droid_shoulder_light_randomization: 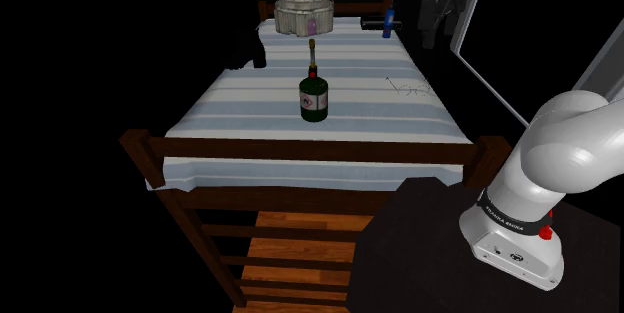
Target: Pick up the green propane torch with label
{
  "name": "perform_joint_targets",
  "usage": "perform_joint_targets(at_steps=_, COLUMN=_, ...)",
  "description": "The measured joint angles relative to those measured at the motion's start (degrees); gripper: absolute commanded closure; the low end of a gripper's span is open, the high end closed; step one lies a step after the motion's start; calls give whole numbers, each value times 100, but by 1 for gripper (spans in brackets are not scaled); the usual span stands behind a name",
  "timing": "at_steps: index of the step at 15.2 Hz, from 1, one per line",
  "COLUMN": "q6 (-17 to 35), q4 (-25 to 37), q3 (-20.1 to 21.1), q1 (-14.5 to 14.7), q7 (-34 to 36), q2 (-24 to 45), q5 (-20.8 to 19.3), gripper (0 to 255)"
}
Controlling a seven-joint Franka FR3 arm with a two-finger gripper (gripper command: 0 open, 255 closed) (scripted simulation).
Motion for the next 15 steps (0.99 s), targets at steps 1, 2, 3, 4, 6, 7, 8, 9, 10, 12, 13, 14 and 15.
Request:
perform_joint_targets(at_steps=1, q6=0, q4=0, q3=0, q1=0, q7=0, q2=0, q5=0, gripper=0)
perform_joint_targets(at_steps=2, q6=113, q4=-40, q3=-3, q1=6, q7=11, q2=33, q5=7, gripper=0)
perform_joint_targets(at_steps=3, q6=297, q4=-81, q3=0, q1=19, q7=37, q2=107, q5=24, gripper=0)
perform_joint_targets(at_steps=4, q6=505, q4=-104, q3=16, q1=40, q7=77, q2=207, q5=53, gripper=0)
perform_joint_targets(at_steps=6, q6=987, q4=-242, q3=-2, q1=60, q7=105, q2=362, q5=71, gripper=0)
perform_joint_targets(at_steps=7, q6=1231, q4=-285, q3=-1, q1=75, q7=131, q2=462, q5=87, gripper=0)
perform_joint_targets(at_steps=8, q6=1466, q4=-287, q3=38, q1=110, q7=197, q2=597, q5=129, gripper=0)
perform_joint_targets(at_steps=9, q6=1732, q4=-369, q3=42, q1=124, q7=223, q2=684, q5=143, gripper=0)
perform_joint_targets(at_steps=10, q6=1976, q4=-345, q3=27, q1=132, q7=225, q2=845, q5=149, gripper=0)
perform_joint_targets(at_steps=12, q6=2478, q4=-371, q3=27, q1=161, q7=263, q2=1120, q5=174, gripper=0)
perform_joint_targets(at_steps=13, q6=2739, q4=-379, q3=33, q1=179, q7=287, q2=1277, q5=190, gripper=0)
perform_joint_targets(at_steps=14, q6=2986, q4=-373, q3=50, q1=201, q7=325, q2=1426, q5=208, gripper=0)
perform_joint_targets(at_steps=15, q6=3216, q4=-372, q3=47, q1=210, q7=333, q2=1550, q5=217, gripper=0)
